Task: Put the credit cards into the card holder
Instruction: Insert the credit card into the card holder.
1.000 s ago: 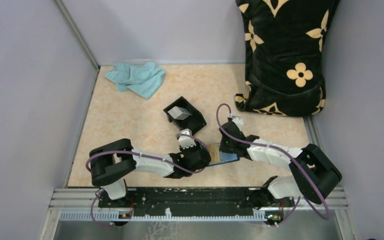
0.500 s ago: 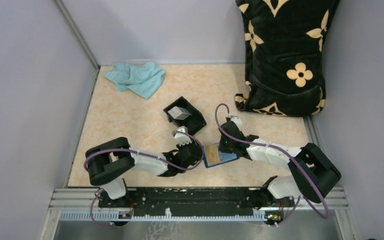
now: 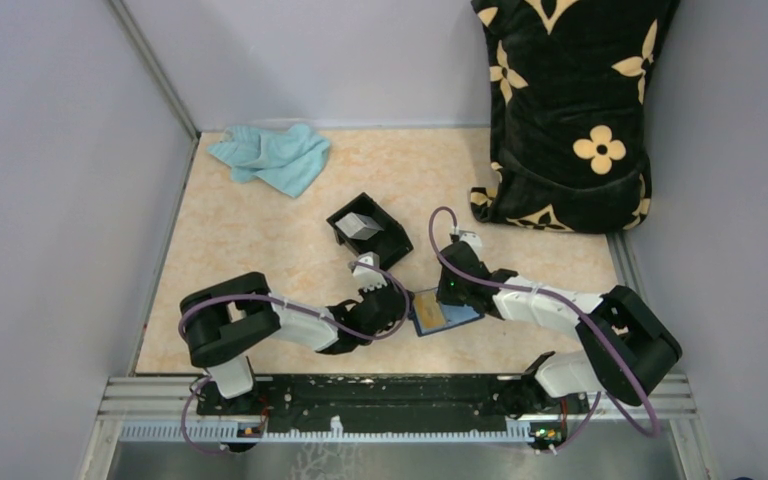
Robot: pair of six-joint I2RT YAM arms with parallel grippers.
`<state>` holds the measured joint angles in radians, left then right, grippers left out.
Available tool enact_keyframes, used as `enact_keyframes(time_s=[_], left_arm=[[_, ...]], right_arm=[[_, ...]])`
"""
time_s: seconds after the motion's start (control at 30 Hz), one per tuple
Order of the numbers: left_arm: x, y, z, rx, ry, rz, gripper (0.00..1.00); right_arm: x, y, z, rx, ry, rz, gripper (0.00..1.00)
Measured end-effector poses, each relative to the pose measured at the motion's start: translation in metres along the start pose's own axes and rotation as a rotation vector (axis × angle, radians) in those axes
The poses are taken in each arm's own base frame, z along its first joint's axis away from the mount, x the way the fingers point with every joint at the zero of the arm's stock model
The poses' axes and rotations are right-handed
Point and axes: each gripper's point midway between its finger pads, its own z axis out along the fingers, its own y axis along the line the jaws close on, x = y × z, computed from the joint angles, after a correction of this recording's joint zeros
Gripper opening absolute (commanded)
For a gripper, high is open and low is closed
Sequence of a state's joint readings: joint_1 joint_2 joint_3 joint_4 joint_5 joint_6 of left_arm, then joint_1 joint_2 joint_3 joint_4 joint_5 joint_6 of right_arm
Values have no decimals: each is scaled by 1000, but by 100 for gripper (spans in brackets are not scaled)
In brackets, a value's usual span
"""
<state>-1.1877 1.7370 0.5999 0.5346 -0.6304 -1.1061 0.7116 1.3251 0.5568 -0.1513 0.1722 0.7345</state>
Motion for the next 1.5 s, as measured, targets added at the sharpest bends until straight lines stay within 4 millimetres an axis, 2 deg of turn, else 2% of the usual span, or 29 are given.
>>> enact_keyframes(time_s=[0.63, 0.87, 1.0, 1.23, 1.5], left_arm=[[5, -6, 0, 26, 22, -15, 34], [8, -7, -1, 26, 38, -24, 32], [8, -6, 0, 22, 39, -33, 32], [8, -7, 0, 15, 42, -42, 32], [8, -7, 0, 12, 44, -47, 31]], right_arm=[[3, 2, -6, 13, -2, -30, 0], [-18, 14, -21, -26, -64, -36, 0], [-24, 19, -25, -38, -74, -40, 0], [-14, 20, -24, -48, -52, -51, 0], [19, 10, -16, -40, 21, -63, 0]])
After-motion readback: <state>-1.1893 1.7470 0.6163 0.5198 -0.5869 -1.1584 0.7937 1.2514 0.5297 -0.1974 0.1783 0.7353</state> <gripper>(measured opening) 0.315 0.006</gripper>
